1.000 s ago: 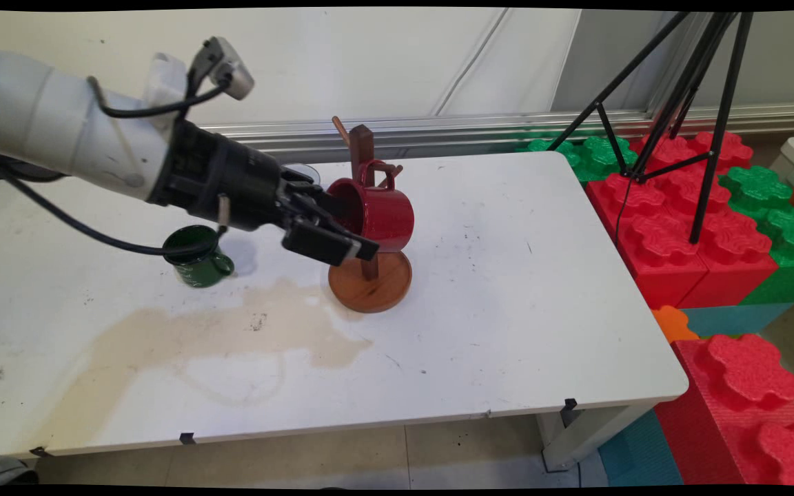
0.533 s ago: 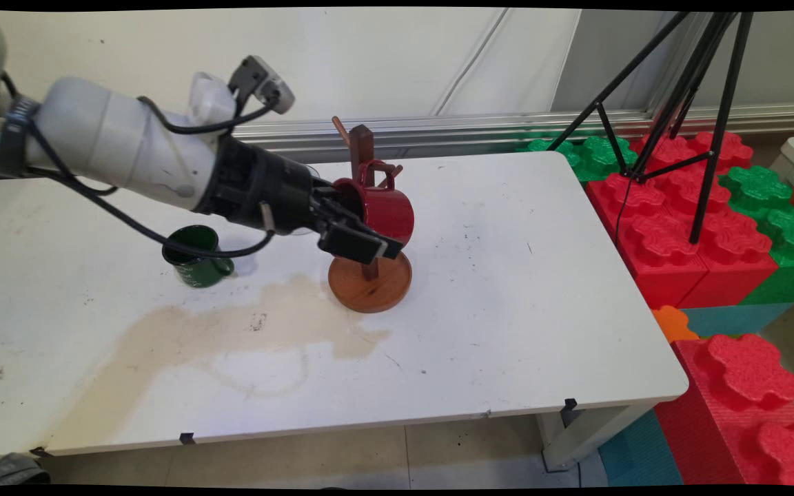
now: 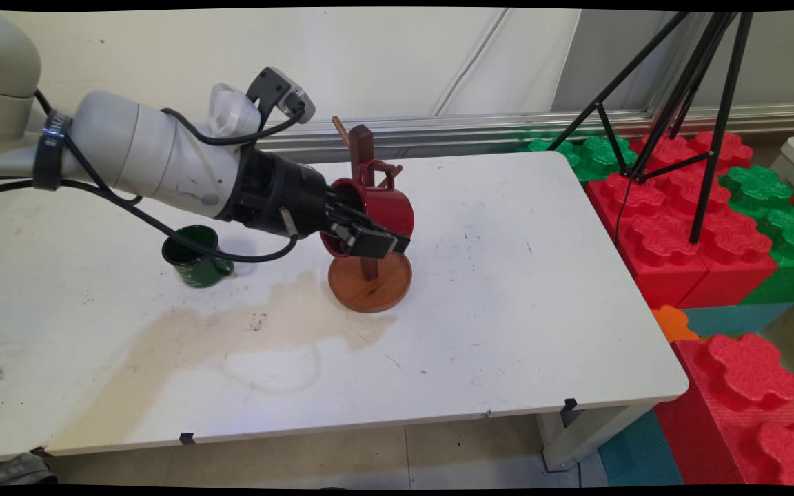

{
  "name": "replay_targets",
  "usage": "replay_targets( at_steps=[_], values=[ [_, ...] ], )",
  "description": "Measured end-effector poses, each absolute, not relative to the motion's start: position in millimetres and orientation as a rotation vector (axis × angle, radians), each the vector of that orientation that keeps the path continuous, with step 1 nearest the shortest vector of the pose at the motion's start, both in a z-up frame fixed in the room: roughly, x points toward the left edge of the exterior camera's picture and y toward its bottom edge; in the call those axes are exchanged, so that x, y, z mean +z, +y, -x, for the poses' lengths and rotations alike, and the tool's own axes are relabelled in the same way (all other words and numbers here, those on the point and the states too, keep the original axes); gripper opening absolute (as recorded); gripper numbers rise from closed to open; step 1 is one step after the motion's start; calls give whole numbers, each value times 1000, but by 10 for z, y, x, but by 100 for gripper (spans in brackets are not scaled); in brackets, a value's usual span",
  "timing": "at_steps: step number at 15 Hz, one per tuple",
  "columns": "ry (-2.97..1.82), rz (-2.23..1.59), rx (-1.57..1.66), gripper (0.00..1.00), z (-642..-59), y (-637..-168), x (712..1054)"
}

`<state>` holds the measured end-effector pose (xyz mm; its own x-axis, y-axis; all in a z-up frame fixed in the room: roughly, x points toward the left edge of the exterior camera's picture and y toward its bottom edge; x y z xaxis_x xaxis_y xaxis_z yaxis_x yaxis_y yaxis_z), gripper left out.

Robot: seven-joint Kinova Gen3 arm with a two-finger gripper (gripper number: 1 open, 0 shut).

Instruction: Pick up the red mug from the rack, then place the picked object on the table

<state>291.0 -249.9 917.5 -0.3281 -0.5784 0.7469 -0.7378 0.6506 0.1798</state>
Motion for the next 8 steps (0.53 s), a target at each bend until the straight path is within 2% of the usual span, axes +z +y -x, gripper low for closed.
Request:
replay_targets(
  at_steps=[8],
  values=[
    [-2062, -1015, 323, 0, -2947, -2416, 9240]
  ],
)
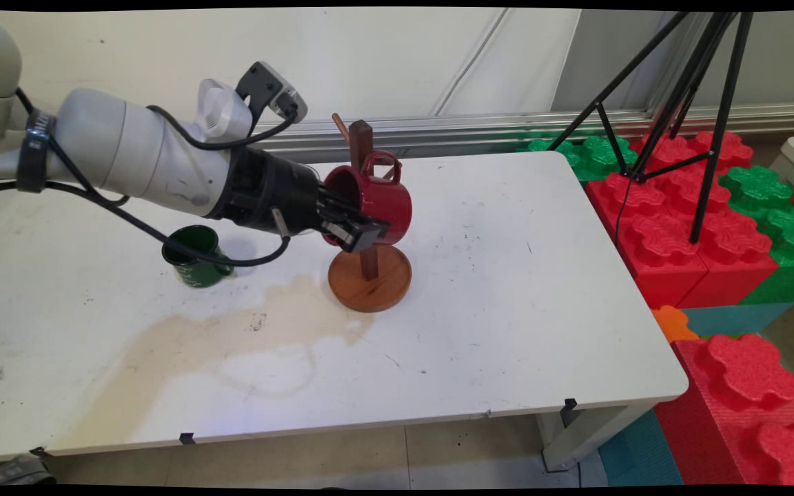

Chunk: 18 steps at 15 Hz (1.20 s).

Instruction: Place the picked object on the table

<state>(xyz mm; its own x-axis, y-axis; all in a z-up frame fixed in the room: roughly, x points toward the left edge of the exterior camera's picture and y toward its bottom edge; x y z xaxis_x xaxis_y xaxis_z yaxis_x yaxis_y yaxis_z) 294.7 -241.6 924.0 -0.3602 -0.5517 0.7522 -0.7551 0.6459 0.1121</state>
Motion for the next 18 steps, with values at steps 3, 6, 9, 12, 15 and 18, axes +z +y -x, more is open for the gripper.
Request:
replay_targets(
  at_steps=[3, 6, 9, 12, 15, 18],
  values=[
    [-2073, -1007, 345, 0, -2977, -2365, 9282],
    [-2083, -987, 358, 0, -2987, -2321, 9324],
    [-2091, -960, 357, 0, -2979, -2284, 9352],
    [-2098, -924, 342, 0, -2953, -2241, 9378],
    [-2111, -865, 323, 0, -2904, -2193, 9411],
    [-2129, -801, 317, 0, -2860, -2153, 9440]
  ],
)
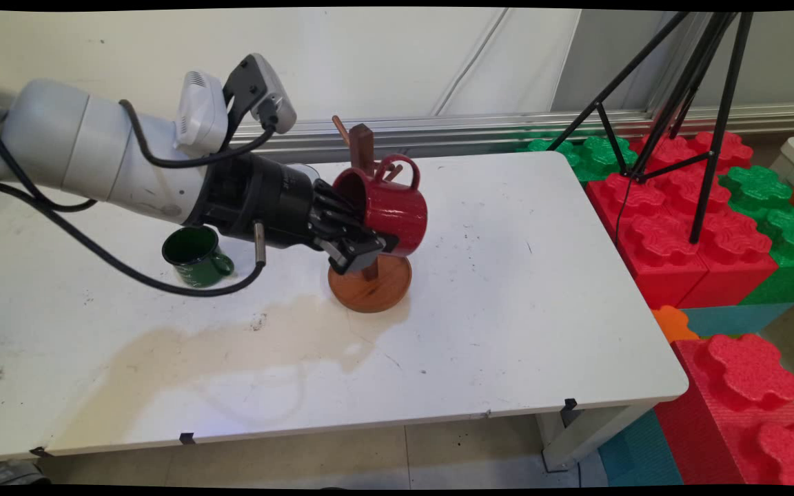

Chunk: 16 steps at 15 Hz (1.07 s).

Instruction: Place the picked object on the table

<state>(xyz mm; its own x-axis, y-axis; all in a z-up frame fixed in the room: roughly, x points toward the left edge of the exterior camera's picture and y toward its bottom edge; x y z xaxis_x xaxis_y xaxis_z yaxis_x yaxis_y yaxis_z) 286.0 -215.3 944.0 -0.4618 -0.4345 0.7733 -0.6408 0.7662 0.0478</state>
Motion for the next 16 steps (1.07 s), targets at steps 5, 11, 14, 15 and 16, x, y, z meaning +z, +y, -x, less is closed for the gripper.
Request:
replay_targets(
  at_steps=[5, 11, 14, 15, 16],
  values=[
    [-2198, -720, 295, 0, -2883, -2062, 9449],
    [-2317, -644, 286, 0, -3158, -1989, 9504],
    [-2396, -634, 287, 0, -3385, -1953, 9532],
    [-2424, -634, 287, 0, -3464, -1944, 9535],
    [-2449, -634, 287, 0, -3531, -1942, 9533]
  ],
)
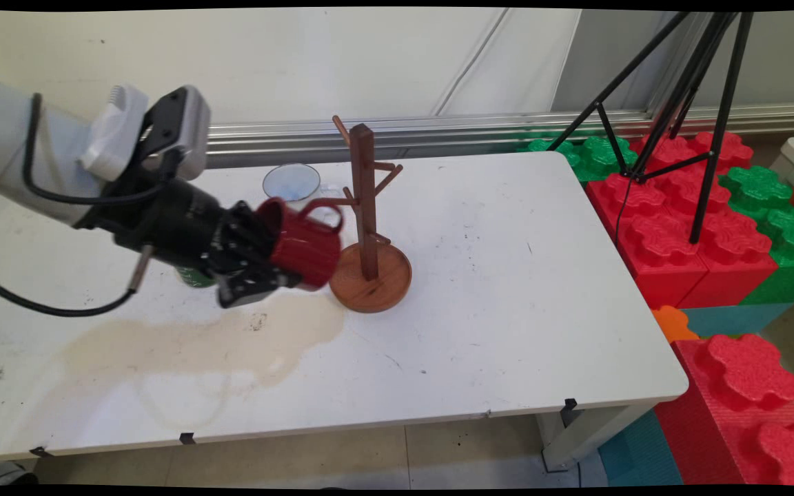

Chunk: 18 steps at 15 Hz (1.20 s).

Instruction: Place the picked object on the table

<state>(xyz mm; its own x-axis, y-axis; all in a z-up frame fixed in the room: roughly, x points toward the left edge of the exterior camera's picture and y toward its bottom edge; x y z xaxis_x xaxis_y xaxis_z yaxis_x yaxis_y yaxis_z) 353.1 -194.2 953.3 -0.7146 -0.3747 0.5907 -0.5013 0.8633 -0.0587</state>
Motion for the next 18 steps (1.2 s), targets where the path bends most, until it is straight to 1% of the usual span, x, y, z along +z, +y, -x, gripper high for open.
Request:
replay_targets(
  at_steps=[4, 9, 18],
  values=[
    [-2560, -621, 311, 0, -3791, -2017, 9503],
    [-2664, -590, 340, 0, -3969, -2215, 9389],
    [-2812, -498, 343, 0, -3993, -2712, 9020]
  ],
)
